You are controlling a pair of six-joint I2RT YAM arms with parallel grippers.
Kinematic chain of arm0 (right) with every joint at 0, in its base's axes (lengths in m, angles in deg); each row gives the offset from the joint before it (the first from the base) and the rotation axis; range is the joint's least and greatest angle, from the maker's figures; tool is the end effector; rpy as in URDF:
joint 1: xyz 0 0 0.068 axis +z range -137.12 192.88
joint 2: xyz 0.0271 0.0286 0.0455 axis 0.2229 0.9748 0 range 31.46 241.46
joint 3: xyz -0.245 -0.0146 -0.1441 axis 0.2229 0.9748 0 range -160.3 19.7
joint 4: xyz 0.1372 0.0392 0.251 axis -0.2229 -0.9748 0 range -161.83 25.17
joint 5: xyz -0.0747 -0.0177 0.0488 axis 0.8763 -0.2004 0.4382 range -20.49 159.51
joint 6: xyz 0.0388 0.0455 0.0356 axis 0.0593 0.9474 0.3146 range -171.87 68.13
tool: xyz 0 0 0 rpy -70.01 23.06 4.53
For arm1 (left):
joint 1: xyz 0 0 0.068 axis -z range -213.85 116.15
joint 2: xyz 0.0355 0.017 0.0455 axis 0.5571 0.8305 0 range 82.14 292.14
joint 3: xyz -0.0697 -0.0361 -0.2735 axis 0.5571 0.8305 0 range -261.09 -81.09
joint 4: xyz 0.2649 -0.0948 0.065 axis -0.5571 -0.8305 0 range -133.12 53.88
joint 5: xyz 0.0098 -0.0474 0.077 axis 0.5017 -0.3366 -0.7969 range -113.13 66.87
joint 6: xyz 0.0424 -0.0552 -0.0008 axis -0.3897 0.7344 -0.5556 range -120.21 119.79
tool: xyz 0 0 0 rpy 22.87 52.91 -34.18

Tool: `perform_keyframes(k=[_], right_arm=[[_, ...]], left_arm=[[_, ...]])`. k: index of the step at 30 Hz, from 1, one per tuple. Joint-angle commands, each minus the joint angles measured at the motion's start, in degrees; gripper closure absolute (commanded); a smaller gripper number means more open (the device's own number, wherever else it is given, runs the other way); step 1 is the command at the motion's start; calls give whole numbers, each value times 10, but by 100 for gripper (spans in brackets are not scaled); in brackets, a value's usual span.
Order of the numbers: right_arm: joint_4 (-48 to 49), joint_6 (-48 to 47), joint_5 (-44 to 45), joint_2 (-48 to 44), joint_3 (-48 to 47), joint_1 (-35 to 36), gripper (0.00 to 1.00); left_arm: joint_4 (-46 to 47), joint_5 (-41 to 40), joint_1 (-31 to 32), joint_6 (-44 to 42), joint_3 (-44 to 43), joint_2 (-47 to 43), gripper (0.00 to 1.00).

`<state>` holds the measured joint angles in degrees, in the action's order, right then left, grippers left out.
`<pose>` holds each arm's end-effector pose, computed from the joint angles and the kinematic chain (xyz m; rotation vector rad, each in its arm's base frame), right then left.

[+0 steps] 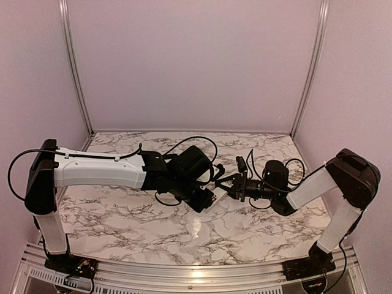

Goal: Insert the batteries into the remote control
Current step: Place the battery in the battery compartment.

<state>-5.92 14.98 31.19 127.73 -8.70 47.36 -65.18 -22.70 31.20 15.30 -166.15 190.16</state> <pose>0.2490 0.2135 0.1385 -0.0132 2.0982 1.7728 0.1943 -0.4186 0.2214 1.0840 2.3411 -0.5814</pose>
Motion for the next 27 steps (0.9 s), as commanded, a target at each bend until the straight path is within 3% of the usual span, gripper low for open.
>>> perform_keyframes(k=[1,6,14,18,27], right_arm=[[36,11,-6,-11,-2,9,100],[49,19,-5,-8,-4,9,100],[54,26,-13,-5,-1,9,100],[54,25,-19,-3,1,9,100],[53,35,-56,-4,5,8,100]], left_arm=[[-35,-6,1,3,5,8,96],[-45,-6,1,-1,-11,19,90],[-42,-15,0,-4,-23,13,68],[-30,-21,-3,-8,-26,-6,61],[48,-50,-14,-61,32,-115,28]])
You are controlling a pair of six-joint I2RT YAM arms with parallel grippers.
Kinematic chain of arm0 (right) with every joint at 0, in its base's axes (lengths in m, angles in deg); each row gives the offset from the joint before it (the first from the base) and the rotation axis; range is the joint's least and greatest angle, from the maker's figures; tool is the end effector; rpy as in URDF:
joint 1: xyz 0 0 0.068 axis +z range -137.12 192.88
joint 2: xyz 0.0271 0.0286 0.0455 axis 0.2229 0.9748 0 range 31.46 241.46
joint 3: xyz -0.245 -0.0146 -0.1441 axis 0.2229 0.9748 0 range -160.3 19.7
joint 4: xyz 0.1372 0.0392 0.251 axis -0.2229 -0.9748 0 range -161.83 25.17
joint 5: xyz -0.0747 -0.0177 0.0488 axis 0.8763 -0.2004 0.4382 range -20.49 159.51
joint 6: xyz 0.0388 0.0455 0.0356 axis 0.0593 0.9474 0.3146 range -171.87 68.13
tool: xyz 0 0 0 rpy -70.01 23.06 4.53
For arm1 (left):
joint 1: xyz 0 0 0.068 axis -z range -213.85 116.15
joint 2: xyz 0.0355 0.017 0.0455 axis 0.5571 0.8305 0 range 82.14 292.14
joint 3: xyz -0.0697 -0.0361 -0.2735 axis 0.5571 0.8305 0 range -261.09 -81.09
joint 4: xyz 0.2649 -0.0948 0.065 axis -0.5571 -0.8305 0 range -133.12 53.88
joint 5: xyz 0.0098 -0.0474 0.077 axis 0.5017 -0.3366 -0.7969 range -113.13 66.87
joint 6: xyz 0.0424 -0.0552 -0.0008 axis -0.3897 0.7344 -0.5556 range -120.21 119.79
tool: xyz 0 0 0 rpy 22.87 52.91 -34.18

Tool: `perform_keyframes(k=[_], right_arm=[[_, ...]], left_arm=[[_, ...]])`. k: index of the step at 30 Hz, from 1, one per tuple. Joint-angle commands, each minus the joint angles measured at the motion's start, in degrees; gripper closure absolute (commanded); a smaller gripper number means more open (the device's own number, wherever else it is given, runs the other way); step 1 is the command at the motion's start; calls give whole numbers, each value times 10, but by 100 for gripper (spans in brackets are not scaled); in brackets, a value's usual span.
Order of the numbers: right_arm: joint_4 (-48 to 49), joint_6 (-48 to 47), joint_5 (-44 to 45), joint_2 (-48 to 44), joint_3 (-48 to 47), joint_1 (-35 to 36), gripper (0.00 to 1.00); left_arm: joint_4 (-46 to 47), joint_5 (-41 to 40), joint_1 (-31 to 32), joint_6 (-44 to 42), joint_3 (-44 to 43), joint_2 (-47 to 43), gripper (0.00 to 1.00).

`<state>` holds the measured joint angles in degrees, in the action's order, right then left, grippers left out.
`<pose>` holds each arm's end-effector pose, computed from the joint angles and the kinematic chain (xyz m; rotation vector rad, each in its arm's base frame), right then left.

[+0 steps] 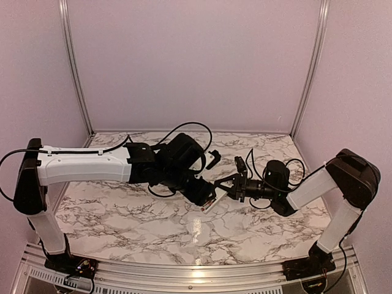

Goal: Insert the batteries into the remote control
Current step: Place the battery in the battery compartment, then load the battery into the battery compartment.

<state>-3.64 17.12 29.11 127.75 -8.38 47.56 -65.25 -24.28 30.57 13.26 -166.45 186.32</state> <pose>0.2457 0.2145 0.1417 -0.0319 2.0878 1.8322 0.1970 -0.4088 0.2526 1.0651 2.2578 -0.5837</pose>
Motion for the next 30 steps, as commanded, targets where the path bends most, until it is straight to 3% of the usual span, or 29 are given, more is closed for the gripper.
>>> perform_keyframes(k=[1,4,8,15,21,24,30], right_arm=[[35,18,-39,-7,3,7,100],[52,33,-57,-8,5,6,100],[65,51,-86,-12,2,7,100],[25,49,-144,-28,-9,7,100],[129,132,-163,0,0,9,100],[135,138,-163,8,-8,17,100],[49,82,-158,-12,-23,27,100]], left_arm=[[65,-41,-8,-52,54,-97,24],[120,-16,-10,-100,125,-174,4],[173,74,-9,-209,216,-255,2],[189,135,8,-349,287,-287,20],[162,114,39,-398,250,-240,36],[169,113,53,-414,242,-224,42],[180,111,69,-439,236,-212,56]])
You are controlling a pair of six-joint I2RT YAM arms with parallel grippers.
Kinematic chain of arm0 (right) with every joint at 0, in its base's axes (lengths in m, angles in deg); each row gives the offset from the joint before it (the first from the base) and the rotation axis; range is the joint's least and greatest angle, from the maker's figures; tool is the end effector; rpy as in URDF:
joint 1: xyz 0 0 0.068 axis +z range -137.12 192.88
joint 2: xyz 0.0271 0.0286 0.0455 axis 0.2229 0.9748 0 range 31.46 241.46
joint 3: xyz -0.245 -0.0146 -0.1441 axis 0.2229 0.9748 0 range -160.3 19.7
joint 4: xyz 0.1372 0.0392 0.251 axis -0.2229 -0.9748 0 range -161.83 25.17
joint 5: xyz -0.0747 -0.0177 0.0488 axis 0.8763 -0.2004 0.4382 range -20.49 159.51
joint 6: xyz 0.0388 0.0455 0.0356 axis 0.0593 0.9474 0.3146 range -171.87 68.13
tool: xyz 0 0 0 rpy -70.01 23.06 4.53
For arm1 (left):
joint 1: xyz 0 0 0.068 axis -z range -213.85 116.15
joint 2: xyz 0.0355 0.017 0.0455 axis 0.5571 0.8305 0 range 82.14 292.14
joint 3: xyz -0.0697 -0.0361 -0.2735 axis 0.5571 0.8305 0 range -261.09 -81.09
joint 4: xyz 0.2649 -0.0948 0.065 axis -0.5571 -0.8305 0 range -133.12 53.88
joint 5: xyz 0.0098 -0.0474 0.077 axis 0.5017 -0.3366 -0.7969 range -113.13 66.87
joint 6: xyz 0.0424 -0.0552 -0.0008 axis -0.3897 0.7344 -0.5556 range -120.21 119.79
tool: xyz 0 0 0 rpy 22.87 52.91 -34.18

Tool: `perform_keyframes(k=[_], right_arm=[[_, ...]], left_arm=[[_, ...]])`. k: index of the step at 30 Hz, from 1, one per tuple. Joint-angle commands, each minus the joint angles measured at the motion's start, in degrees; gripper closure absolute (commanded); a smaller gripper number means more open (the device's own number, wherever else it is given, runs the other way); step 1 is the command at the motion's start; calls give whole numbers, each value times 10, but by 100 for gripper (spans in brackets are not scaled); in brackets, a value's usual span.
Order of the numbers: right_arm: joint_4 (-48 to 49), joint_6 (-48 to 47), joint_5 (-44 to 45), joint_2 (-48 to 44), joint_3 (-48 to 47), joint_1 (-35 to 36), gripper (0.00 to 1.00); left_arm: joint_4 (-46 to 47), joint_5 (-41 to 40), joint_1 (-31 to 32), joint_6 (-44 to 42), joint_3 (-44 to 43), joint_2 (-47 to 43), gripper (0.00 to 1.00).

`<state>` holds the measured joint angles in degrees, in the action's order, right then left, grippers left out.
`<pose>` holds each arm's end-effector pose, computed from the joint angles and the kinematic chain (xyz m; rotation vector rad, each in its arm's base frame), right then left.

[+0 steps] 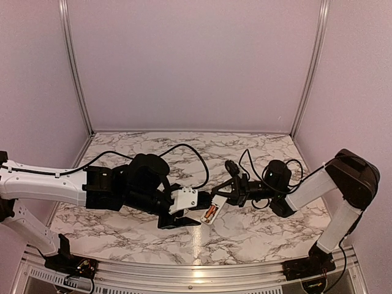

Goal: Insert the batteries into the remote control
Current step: Load the battery into the battery compartment.

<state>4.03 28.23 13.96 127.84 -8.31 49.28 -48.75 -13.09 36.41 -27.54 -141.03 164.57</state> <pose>0.2248 0.2236 0.1564 -0.2292 2.1337 2.1508 0.1143 -0.3477 0.2631 1.7509 1.3973 -0.6082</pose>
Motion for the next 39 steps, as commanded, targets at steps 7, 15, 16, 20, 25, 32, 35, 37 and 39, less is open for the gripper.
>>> perform_keyframes(k=[7,15,16,20,25,32,35,37,39], right_arm=[[-57,-45,-10,-17,-26,11,100],[-59,-50,-9,-11,-30,26,100],[-57,-50,-9,-11,-30,27,100],[-44,-42,-10,-5,-28,31,100],[-30,-35,-13,1,-28,31,100],[-28,-36,-16,5,-30,31,100],[-26,-35,-17,7,-33,34,100],[-24,-34,-17,7,-35,37,100],[-24,-34,-18,7,-37,40,100]], left_arm=[[-17,5,28,-66,-46,38,69],[-29,10,33,-81,-60,62,78],[-30,9,33,-81,-61,63,79],[-39,9,33,-86,-64,69,82],[-47,8,33,-90,-64,72,80],[-51,15,33,-87,-59,67,77],[-51,12,33,-86,-59,74,78],[-48,11,33,-85,-59,76,80],[-49,7,33,-87,-59,78,81]])
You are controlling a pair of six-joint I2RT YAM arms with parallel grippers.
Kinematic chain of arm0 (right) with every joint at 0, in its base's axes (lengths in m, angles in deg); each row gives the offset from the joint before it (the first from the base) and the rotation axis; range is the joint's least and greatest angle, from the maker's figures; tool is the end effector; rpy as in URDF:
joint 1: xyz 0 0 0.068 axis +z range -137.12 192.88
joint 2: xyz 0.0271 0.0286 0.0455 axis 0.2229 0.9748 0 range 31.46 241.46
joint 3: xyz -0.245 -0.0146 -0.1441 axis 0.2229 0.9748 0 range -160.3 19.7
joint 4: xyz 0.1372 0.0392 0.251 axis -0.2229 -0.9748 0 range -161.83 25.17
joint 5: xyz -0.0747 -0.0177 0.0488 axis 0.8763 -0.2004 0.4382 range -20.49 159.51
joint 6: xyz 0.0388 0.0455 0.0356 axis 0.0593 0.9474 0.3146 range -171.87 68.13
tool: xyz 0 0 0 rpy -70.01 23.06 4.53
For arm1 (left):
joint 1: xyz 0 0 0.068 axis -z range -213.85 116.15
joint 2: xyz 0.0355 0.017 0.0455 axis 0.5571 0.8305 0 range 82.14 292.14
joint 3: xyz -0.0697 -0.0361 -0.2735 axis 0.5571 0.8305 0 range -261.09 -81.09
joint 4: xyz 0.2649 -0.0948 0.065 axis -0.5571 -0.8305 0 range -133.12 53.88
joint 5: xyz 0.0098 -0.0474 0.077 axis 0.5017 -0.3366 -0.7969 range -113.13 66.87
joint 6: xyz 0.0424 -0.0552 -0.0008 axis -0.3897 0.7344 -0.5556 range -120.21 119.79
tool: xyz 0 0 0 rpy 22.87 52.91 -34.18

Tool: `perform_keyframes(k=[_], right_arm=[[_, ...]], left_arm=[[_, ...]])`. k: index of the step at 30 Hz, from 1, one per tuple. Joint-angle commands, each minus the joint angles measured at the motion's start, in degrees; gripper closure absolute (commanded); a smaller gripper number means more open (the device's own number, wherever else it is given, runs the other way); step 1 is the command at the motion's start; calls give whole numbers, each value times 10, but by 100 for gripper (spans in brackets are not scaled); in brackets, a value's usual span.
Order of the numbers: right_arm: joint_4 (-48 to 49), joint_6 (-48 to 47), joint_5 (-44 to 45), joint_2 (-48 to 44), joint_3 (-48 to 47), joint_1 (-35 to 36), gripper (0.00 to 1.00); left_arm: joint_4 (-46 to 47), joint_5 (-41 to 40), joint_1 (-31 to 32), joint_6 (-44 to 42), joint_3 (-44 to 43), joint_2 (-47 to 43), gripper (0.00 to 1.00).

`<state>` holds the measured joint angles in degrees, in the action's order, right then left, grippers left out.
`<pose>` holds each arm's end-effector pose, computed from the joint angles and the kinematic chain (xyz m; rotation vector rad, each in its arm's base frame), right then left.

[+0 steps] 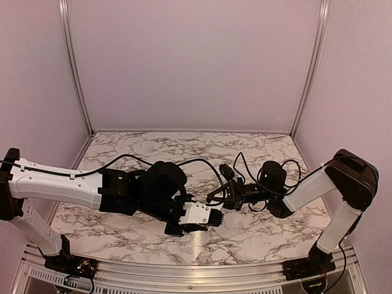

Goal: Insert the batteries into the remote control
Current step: Load the battery into the battery compartment.

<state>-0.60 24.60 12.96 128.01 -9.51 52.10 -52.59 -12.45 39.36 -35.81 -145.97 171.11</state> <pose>0.2163 0.2374 0.1526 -0.3220 2.1871 2.1435 0.1021 -0.3746 0.2482 1.9479 1.2712 -0.5506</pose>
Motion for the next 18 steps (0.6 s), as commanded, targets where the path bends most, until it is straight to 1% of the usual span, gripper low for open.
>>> perform_keyframes(k=[1,12,18], right_arm=[[23,3,-7,5,-26,13,100],[24,4,-6,3,-28,24,100],[24,6,-2,0,-28,28,100]], left_arm=[[-12,0,4,-4,-12,14,81],[-20,-11,4,7,-18,29,86],[-40,-23,4,13,-31,51,89]])
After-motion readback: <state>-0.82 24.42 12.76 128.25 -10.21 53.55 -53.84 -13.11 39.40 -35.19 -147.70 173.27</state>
